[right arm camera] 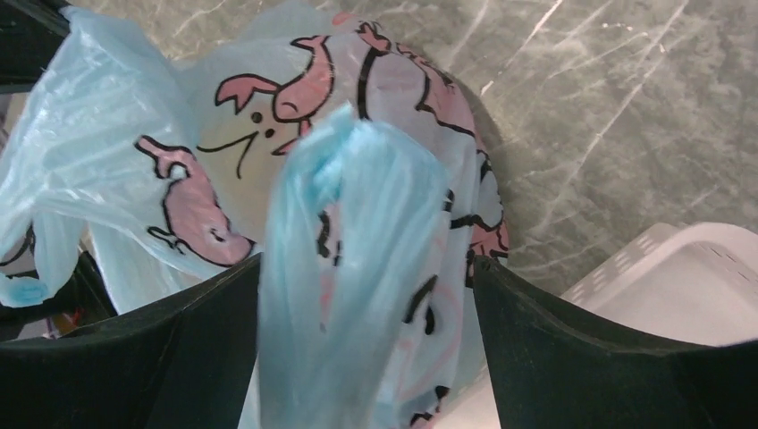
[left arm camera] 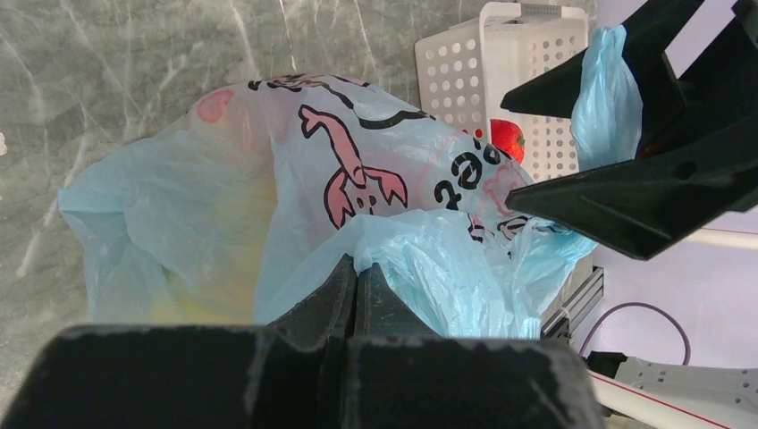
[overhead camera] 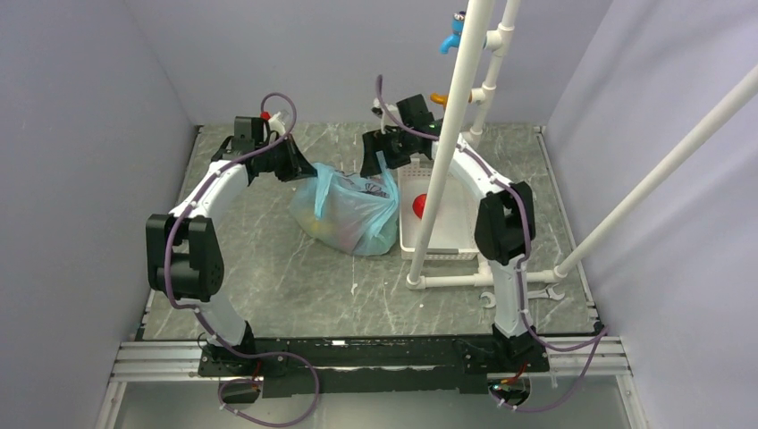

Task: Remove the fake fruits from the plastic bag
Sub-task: Untie the plastic bag at the center of the board.

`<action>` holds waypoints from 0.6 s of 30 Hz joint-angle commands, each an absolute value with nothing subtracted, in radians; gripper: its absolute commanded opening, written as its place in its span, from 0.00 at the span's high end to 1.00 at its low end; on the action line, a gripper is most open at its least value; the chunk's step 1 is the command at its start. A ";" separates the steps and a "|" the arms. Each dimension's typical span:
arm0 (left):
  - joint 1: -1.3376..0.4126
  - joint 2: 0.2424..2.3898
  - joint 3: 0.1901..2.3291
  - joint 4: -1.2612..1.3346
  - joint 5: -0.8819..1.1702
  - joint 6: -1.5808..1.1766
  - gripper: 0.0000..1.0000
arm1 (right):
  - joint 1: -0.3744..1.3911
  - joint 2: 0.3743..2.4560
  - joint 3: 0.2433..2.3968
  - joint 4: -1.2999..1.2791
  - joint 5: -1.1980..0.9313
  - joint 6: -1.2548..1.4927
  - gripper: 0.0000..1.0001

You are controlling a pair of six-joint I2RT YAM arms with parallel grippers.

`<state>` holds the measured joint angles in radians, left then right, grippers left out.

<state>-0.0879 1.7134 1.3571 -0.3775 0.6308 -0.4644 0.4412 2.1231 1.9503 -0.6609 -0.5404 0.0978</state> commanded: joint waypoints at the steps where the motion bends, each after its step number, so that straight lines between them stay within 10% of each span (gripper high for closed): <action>1: -0.094 1.709 1.402 -0.374 0.629 -0.436 1.00 | 0.486 2.170 2.149 -0.848 -0.416 0.037 0.21; 9: -0.094 1.707 1.407 -0.386 0.605 -0.428 1.00 | 0.529 2.169 2.240 -0.895 -0.289 0.022 0.43; 18: -0.094 1.706 1.411 -0.398 0.582 -0.415 1.00 | 0.518 1.858 1.865 -0.614 -0.287 0.084 0.70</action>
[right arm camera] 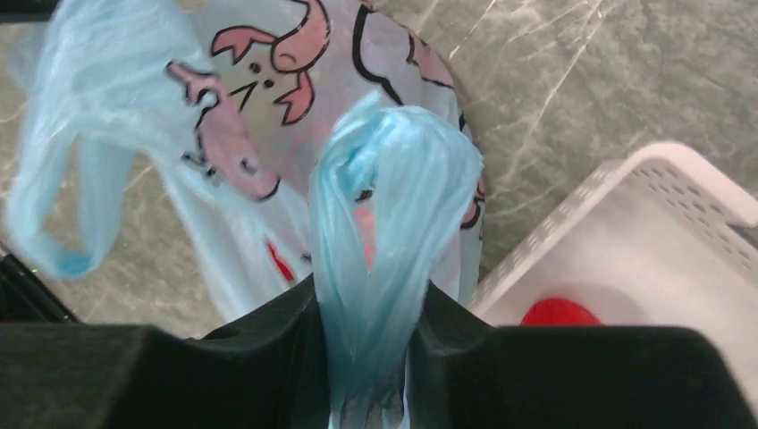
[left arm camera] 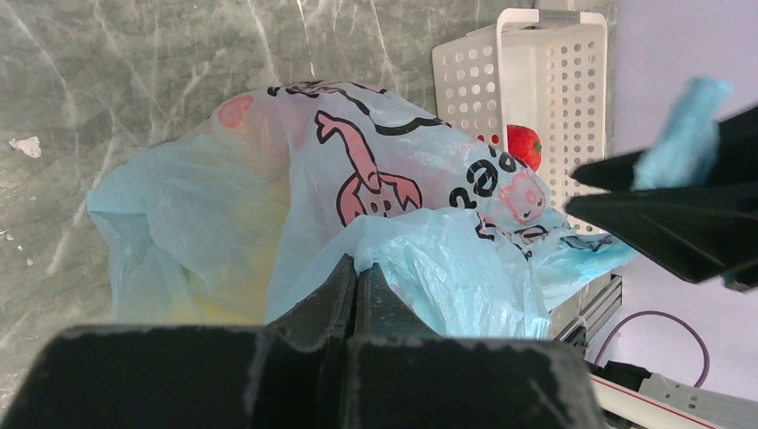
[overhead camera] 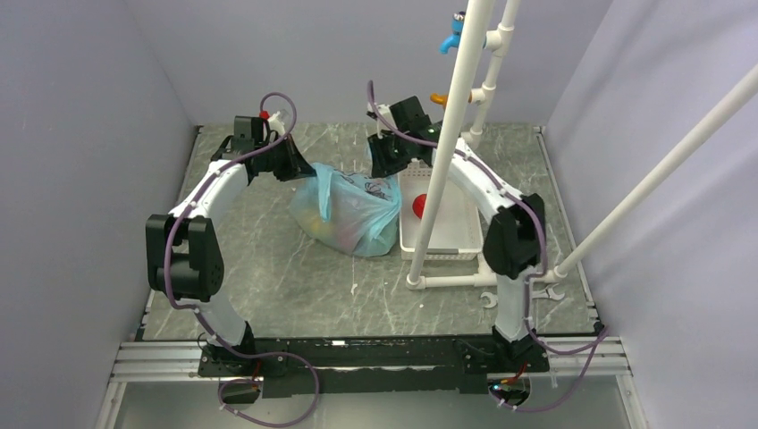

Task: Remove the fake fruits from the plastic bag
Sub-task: Untie the plastic bag at the center of the board.

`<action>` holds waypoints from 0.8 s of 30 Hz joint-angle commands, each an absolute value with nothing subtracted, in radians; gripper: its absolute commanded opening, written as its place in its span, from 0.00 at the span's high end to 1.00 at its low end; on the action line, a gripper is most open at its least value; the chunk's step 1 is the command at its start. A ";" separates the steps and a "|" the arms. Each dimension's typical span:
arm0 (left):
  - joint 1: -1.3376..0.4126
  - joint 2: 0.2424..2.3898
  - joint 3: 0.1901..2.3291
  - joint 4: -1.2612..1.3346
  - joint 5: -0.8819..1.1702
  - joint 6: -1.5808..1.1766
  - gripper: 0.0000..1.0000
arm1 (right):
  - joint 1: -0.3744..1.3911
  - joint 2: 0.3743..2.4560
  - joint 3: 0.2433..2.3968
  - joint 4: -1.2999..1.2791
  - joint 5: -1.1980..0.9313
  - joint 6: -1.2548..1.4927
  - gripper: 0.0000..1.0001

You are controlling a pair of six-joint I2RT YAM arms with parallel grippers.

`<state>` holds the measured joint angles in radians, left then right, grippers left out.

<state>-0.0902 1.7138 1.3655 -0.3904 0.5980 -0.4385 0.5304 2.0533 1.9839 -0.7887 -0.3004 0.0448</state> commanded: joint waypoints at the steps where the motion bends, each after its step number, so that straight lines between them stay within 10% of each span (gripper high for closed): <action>1: -0.094 1.707 1.411 -0.399 0.580 -0.414 1.00 | 0.513 1.811 1.800 -0.556 -0.305 0.095 0.74; 18: -0.084 1.669 1.395 -0.435 0.539 -0.386 1.00 | 0.498 1.307 0.729 0.571 -0.480 0.281 1.00; 24: -0.086 1.624 1.453 -0.580 0.470 -0.334 0.47 | 0.519 1.332 0.710 0.593 -0.474 0.296 1.00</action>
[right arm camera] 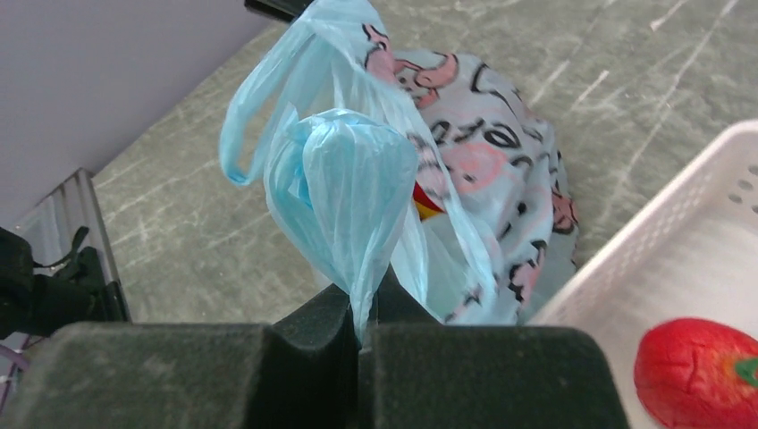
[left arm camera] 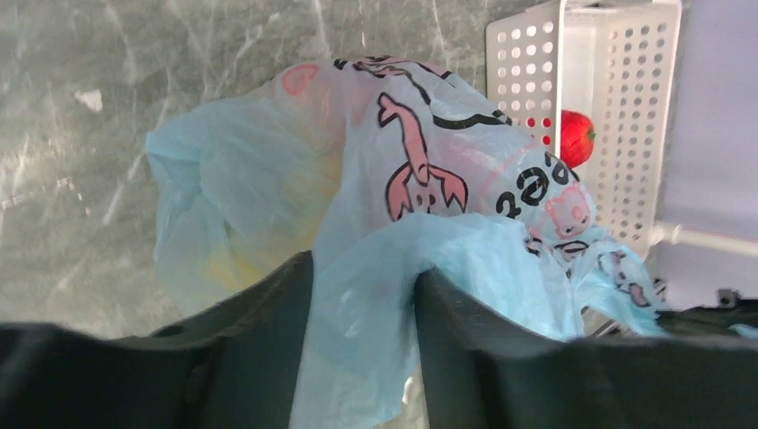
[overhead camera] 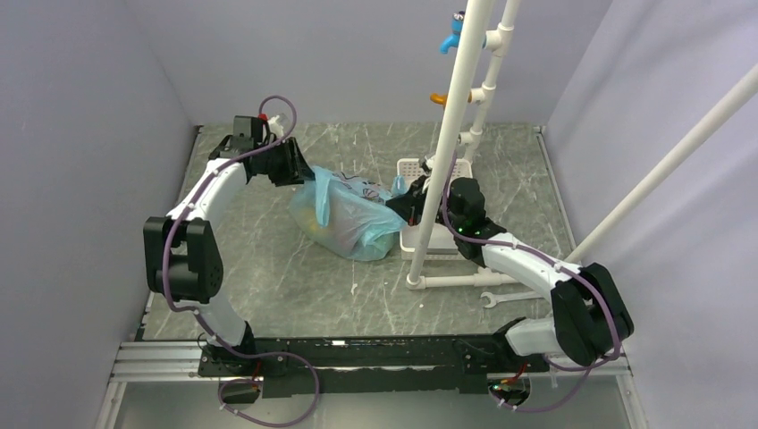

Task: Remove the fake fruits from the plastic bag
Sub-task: Untie the plastic bag at the center of the board.

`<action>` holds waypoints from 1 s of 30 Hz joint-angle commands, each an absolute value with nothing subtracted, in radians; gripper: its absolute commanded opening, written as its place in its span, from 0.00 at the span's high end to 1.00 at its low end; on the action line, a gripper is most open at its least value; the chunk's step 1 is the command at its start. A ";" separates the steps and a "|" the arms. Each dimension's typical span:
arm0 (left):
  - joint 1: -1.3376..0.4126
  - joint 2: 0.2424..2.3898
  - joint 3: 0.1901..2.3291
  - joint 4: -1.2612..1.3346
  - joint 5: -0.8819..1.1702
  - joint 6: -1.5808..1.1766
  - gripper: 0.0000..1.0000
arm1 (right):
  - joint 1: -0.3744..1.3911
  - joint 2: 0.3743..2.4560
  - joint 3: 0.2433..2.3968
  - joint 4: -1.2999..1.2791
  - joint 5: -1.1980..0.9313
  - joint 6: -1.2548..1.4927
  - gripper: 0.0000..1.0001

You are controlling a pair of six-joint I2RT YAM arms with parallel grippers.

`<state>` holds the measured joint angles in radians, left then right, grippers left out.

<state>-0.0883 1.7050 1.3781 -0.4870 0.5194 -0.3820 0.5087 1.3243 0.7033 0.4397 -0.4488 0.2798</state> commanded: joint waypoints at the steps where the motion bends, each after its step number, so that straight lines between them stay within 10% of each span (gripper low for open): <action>1: -0.086 1.610 1.463 -0.608 0.461 -0.327 0.37 | 0.519 1.334 0.712 0.589 -0.466 0.301 1.00; 5: -0.091 1.500 1.464 -0.699 0.430 -0.282 0.14 | 0.519 1.362 0.751 0.528 -0.456 0.309 1.00; 13: -0.466 1.305 1.438 -0.859 -0.211 -0.134 0.01 | 0.521 1.377 0.769 0.504 -0.489 0.314 1.00; 20: -0.815 1.295 1.250 -0.728 -0.791 -0.147 0.04 | 0.521 1.326 0.733 0.503 -0.484 0.302 1.00; 30: -0.864 1.548 1.284 -0.677 -0.841 -0.383 0.37 | 0.519 1.306 0.691 0.538 -0.477 0.305 1.00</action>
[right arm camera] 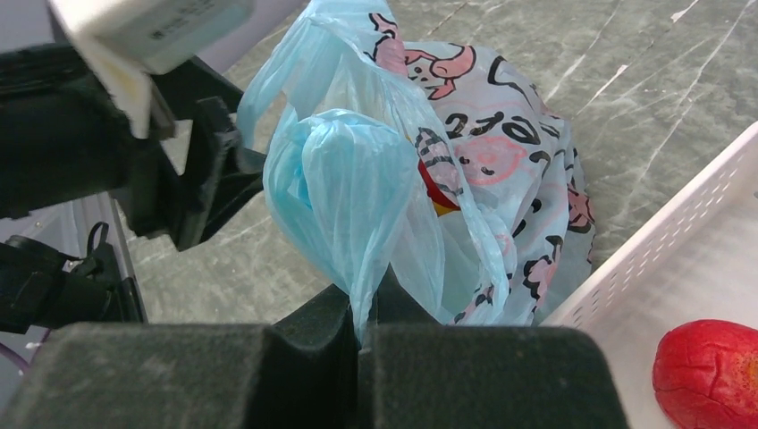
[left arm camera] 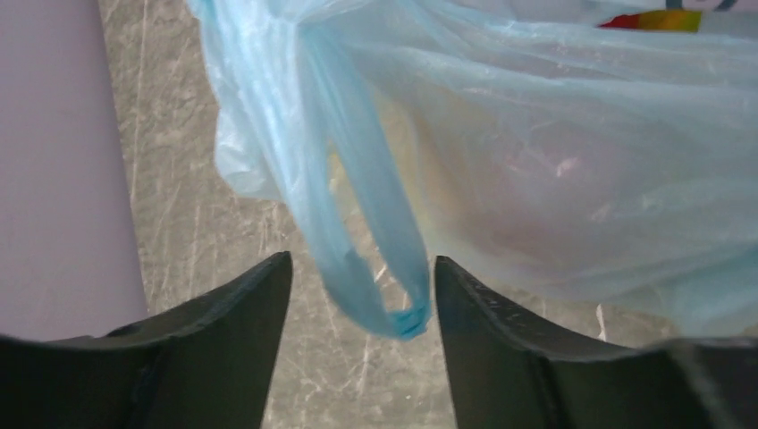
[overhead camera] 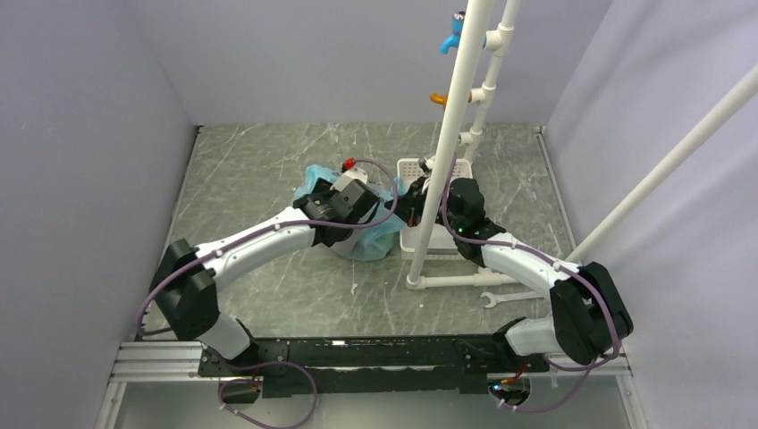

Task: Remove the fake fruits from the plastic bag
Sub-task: Untie the plastic bag at the center of the board, then adjust the plastic bag at the center of the board.

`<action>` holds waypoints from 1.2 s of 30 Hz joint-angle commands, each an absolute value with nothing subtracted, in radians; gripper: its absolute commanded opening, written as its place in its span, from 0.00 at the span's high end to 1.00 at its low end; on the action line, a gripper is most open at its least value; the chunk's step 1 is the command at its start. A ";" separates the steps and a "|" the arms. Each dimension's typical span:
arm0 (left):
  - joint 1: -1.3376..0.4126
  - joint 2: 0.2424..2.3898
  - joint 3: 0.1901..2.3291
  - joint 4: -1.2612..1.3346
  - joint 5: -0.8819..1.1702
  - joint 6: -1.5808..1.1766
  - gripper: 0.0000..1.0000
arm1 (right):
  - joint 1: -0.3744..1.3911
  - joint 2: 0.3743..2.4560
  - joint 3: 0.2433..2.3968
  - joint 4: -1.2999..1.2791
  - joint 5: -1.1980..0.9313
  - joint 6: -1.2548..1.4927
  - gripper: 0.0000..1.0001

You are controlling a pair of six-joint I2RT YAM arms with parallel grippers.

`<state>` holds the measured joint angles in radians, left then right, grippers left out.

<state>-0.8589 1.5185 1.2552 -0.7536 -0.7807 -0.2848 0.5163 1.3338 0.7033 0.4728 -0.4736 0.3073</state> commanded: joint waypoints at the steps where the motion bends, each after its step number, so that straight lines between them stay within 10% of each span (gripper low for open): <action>1: -0.863 1.563 1.290 -0.687 -0.844 -0.408 0.41 | 0.520 1.305 0.690 0.540 -0.479 0.307 1.00; 5: -0.861 1.602 1.352 -0.773 -0.870 -0.446 0.74 | 0.521 1.289 0.674 0.544 -0.475 0.296 1.00; 12: -0.782 1.434 1.328 -0.791 -0.590 -0.322 0.95 | 0.519 1.324 0.682 0.546 -0.502 0.288 1.00; 26: -0.034 1.192 1.207 -0.481 0.605 -0.431 1.00 | 0.522 1.462 0.739 0.660 -0.688 0.453 1.00; 36: -0.005 1.561 1.650 -0.835 0.058 -0.142 1.00 | 0.523 1.463 0.705 0.654 -0.688 0.513 1.00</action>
<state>-0.0101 1.4948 1.5028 -0.7349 0.2943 -0.2756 0.5190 1.4738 0.7017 0.6247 -0.6743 0.4858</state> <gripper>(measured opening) 0.012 0.010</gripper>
